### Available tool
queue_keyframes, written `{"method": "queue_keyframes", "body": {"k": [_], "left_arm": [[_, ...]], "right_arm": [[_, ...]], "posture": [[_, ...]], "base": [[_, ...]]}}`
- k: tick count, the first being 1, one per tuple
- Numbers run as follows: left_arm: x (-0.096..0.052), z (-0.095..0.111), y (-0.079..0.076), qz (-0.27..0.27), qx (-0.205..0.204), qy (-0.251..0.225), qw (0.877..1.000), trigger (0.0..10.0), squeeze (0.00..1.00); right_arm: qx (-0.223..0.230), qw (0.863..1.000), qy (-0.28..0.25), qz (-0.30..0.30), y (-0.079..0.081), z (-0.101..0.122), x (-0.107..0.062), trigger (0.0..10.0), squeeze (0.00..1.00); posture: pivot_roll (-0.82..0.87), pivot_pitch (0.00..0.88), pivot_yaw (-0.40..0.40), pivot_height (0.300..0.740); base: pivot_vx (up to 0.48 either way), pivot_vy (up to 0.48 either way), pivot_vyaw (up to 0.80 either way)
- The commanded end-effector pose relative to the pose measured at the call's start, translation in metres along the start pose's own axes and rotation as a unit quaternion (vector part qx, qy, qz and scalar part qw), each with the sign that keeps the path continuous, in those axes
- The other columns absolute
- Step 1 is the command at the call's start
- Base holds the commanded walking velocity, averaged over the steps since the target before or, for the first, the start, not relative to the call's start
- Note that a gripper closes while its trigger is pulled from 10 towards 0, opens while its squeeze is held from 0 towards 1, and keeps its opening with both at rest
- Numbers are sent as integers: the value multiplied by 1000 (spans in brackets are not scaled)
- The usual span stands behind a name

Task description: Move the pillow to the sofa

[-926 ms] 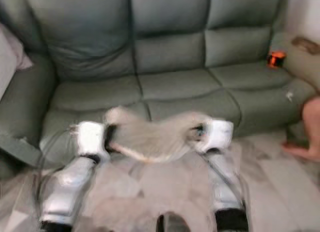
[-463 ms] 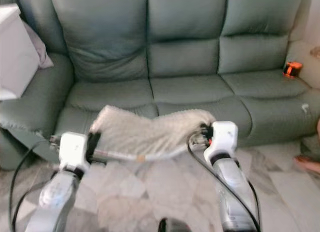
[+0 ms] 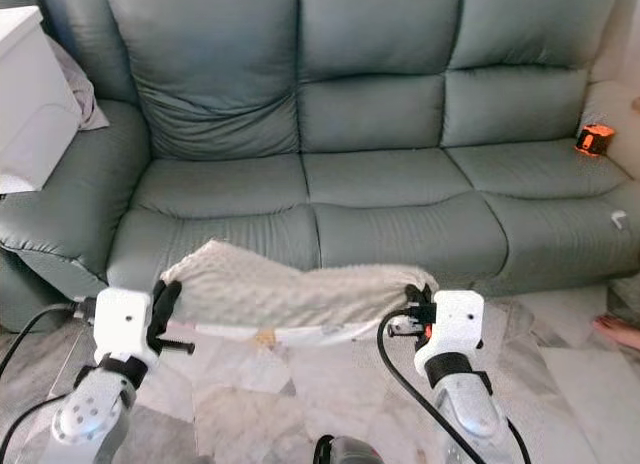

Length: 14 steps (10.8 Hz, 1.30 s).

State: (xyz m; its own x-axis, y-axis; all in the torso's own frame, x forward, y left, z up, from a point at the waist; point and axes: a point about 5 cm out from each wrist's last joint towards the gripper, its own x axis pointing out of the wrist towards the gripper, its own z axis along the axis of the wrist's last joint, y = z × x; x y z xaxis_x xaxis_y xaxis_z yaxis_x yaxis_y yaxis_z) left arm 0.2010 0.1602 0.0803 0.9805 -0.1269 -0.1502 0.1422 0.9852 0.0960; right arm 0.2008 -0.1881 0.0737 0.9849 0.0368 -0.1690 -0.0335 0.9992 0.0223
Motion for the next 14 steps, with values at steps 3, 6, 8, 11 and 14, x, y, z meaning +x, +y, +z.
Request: {"method": "queue_keyframes", "body": {"k": [3, 6, 8, 11, 14], "left_arm": [[8, 11, -2, -5, 2, -16, 1000, 10000, 0], [8, 11, -3, -4, -5, -15, 1000, 10000, 0], [9, 10, -5, -7, -9, -13, 1000, 10000, 0], [10, 10, -7, -13, -10, -11, 1000, 10000, 0], [13, 10, -7, -13, -9, -9, 1000, 10000, 0]], "right_arm": [[-8, 1000, -24, -3, 0, 15, 6, 10000, 0], [-6, 1000, -20, -1, 2, 14, 5, 10000, 0], [-6, 1000, -18, 0, 2, 14, 5, 10000, 0], [-6, 1000, -15, 0, 2, 14, 4, 10000, 0], [-7, 1000, -16, -1, 3, 15, 6, 10000, 0]], "posture": [[-8, 0, -18, 740], [-13, 0, -16, 740], [-19, 0, -15, 740], [-21, 0, -13, 740], [-24, 0, -12, 740]], "base": [[0, 0, 0], [0, -330, 0], [0, -330, 0], [0, -314, 0], [0, -309, 0]]}}
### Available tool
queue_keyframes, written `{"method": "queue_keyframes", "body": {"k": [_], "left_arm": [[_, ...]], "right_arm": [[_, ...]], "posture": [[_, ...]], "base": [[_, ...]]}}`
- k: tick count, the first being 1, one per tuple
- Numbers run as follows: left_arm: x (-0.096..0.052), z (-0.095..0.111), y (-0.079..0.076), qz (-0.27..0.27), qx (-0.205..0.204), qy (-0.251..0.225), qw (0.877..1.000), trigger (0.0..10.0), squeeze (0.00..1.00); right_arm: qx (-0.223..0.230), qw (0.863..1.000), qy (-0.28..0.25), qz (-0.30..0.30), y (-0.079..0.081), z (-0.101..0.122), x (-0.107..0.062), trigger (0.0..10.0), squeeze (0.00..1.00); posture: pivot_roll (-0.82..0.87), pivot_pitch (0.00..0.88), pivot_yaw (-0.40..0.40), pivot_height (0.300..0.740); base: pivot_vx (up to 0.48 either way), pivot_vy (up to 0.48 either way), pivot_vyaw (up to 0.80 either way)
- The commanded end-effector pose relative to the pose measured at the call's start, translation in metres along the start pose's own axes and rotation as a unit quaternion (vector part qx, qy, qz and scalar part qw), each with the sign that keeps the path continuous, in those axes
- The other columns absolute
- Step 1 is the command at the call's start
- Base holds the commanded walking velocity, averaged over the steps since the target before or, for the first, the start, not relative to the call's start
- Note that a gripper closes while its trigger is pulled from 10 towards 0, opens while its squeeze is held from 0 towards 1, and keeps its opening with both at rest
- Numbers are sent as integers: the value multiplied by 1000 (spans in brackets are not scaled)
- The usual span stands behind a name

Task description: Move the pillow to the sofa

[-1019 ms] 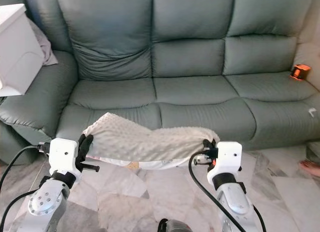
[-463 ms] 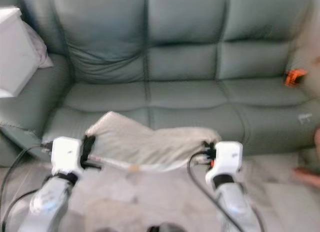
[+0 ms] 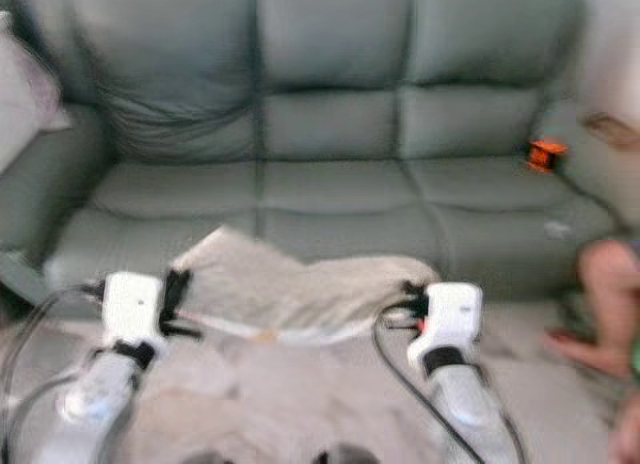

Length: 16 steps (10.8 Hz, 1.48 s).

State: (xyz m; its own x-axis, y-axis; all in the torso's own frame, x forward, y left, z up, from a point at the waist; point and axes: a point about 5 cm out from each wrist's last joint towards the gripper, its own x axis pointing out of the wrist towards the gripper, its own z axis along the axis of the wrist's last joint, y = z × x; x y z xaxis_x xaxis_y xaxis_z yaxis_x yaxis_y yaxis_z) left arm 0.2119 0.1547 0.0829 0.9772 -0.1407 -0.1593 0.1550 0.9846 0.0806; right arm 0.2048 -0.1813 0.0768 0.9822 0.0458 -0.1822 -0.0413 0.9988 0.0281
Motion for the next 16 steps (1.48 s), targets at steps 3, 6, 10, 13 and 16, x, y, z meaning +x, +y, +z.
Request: {"method": "queue_keyframes", "body": {"k": [3, 6, 10, 13, 16], "left_arm": [[3, 6, -4, -5, -2, -11, 1000, 10000, 0], [4, 6, -4, -5, -2, -11, 1000, 10000, 0], [11, 13, -4, -4, -27, -29, 999, 10000, 0], [14, 17, -7, -16, -40, -37, 998, 10000, 0], [14, 18, -9, -23, -43, -37, 998, 10000, 0]], "right_arm": [[-7, 1000, -23, -1, -2, 12, 5, 10000, 0], [-8, 1000, -22, 1, -2, 12, 5, 10000, 0], [-7, 1000, -21, 4, 0, 11, 6, 10000, 0], [-4, 1000, -27, 1, 1, 16, 10, 10000, 0], [-3, 1000, -27, 0, 1, 16, 10, 10000, 0]], "posture": [[-19, 0, -15, 740], [-19, 0, -15, 740], [-17, 0, -17, 740], [-23, 0, -15, 740], [-24, 0, -12, 740]], "base": [[0, -306, 0], [0, -299, 0], [0, 0, 0], [80, 0, 0], [267, 0, 0]]}}
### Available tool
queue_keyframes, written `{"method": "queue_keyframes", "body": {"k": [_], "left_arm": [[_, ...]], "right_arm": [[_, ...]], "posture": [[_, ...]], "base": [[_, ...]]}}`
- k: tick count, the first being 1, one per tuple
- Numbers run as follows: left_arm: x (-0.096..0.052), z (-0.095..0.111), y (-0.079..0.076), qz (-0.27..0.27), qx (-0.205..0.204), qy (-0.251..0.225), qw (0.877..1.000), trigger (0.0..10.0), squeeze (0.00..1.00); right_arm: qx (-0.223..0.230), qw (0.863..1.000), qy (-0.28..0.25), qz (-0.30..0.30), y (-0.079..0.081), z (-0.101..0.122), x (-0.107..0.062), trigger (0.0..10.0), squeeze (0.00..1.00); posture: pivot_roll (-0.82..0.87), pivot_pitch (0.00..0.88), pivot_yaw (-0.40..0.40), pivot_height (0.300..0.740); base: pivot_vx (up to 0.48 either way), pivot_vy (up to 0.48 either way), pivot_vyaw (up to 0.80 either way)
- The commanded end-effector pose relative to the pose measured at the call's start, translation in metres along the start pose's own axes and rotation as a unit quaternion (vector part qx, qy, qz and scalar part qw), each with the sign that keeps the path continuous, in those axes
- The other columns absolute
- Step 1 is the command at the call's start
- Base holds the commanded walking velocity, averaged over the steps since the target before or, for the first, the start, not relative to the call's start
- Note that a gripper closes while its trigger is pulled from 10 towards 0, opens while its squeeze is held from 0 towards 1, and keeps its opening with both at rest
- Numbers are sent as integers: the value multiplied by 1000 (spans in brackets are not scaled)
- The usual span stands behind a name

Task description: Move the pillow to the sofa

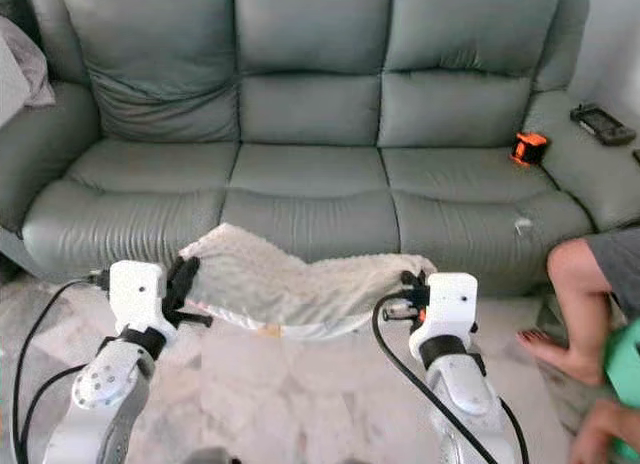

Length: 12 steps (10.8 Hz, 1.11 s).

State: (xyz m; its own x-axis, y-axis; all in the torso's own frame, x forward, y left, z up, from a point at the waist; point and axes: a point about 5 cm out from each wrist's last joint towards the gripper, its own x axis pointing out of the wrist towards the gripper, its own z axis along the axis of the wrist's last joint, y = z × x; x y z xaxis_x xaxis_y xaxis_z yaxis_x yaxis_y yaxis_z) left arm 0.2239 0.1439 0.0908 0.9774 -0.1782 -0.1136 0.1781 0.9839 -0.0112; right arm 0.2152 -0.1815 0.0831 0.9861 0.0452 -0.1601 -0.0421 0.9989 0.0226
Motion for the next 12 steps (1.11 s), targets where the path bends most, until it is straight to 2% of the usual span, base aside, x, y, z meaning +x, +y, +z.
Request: {"method": "queue_keyframes", "body": {"k": [1, 12], "left_arm": [[2, 7, -2, -8, 0, -13, 1000, 10000, 0], [5, 5, -7, -22, -4, -12, 1000, 10000, 0]], "right_arm": [[-1, 1000, -16, 0, 2, 8, 2, 10000, 0], [-6, 1000, -16, 5, 3, 8, 6, 10000, 0]], "posture": [[-26, 0, -11, 740], [-28, 0, -11, 740]], "base": [[281, 0, 0], [322, 0, 0]]}}
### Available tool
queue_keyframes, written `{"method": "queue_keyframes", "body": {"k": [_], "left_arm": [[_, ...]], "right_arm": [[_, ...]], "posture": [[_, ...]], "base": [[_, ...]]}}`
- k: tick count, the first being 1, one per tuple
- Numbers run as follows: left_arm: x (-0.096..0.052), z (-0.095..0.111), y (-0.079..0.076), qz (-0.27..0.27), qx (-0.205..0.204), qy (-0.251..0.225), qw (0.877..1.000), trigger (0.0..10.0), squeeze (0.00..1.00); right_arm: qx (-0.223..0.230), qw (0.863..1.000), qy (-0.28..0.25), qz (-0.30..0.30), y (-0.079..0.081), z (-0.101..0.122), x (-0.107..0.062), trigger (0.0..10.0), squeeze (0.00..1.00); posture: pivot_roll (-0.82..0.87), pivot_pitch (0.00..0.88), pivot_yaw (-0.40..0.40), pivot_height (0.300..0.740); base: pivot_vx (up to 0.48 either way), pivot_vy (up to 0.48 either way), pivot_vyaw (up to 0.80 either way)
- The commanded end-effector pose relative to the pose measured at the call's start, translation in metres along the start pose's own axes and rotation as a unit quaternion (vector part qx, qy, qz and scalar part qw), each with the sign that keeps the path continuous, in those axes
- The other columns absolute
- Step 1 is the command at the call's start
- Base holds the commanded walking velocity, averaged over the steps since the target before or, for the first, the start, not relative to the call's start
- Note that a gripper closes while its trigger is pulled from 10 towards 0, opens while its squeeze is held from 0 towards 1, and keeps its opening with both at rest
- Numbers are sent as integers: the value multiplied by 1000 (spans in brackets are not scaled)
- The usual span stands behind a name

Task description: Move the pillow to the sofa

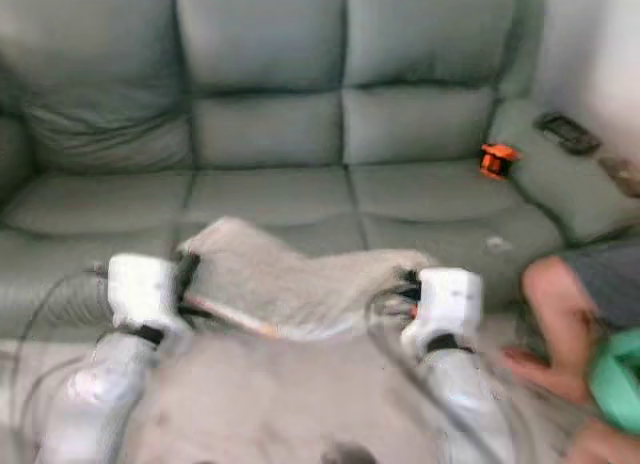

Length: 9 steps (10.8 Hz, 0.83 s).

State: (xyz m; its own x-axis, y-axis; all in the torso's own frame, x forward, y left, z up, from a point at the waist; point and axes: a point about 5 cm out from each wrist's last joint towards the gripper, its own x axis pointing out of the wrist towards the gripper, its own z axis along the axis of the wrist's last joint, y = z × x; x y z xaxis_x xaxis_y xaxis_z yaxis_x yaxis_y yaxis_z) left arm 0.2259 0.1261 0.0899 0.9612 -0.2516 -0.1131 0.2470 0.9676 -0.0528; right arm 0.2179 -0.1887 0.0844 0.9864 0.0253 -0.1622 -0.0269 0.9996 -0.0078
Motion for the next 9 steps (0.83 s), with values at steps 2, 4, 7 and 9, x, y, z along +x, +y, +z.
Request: {"method": "queue_keyframes", "body": {"k": [2, 4, 7, 9], "left_arm": [[0, 7, 11, 18, 13, -15, 1000, 10000, 0], [1, 8, 10, 17, 14, -17, 1000, 10000, 0], [1, 8, 9, 14, 14, -16, 1000, 10000, 0], [1, 8, 8, 13, 14, -16, 1000, 10000, 0]], "right_arm": [[6, 1000, -19, 23, 12, 7, 5, 10000, 0], [2, 999, -22, 28, 13, 9, 6, 10000, 0], [2, 999, -22, 23, 12, 8, 6, 10000, 0], [2, 1000, -21, 22, 12, 8, 6, 10000, 0]], "posture": [[-25, 0, -14, 740], [-25, 0, -14, 740], [-27, 0, -10, 740], [-29, 0, -11, 740]], "base": [[332, 0, 0], [332, 0, 391], [335, 0, 404], [339, 0, 0]]}}
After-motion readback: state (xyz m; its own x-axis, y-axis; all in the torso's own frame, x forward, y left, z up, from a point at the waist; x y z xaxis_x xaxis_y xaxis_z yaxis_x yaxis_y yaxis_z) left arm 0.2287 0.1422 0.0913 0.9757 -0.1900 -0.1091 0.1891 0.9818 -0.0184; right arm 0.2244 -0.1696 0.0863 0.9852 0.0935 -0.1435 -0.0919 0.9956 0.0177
